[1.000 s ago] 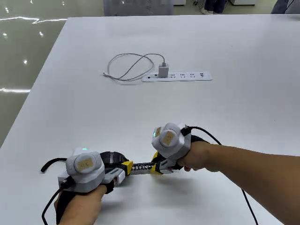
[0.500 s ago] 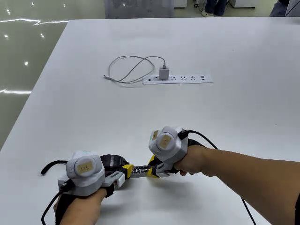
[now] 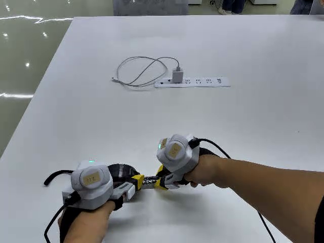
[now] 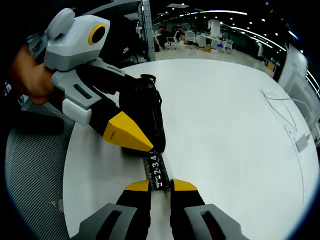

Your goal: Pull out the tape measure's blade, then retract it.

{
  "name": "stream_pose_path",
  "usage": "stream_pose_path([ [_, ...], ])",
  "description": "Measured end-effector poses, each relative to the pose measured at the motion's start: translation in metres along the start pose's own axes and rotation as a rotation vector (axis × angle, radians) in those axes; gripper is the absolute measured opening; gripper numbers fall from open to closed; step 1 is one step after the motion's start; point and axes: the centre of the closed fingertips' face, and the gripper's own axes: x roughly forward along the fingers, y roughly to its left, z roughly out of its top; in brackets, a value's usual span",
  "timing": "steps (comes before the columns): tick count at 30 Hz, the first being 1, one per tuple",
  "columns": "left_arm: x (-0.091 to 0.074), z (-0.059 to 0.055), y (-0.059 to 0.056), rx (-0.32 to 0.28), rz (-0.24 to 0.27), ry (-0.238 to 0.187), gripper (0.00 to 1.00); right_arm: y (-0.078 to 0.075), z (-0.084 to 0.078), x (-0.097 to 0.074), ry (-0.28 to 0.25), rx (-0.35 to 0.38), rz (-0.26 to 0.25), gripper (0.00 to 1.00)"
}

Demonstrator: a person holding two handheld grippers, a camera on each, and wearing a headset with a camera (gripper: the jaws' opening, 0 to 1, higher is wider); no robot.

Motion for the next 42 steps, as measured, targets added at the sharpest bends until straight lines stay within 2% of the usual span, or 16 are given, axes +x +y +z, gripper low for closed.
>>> stream_pose_path([
  [18,0.001,0.001,0.0,0.001,0.0,-0.001,0.6,0.001,0.008,0.007,-0.014,-0.007,-0.006,0.11],
  [23,0.0,0.001,0.0,0.0,-0.001,-0.002,0.6,0.002,0.01,0.008,-0.027,-0.002,0.016,0.11],
  [26,0.0,0.001,0.0,0.002,-0.001,-0.003,0.6,0.003,0.011,0.009,-0.025,-0.026,0.016,0.11],
  [34,0.001,0.001,0.0,0.002,-0.001,-0.005,0.6,0.004,0.014,0.01,-0.032,-0.034,0.019,0.11],
  [42,0.0,0.001,-0.001,0.001,0.0,-0.008,0.61,0.005,0.017,0.012,-0.044,-0.015,0.024,0.11],
])
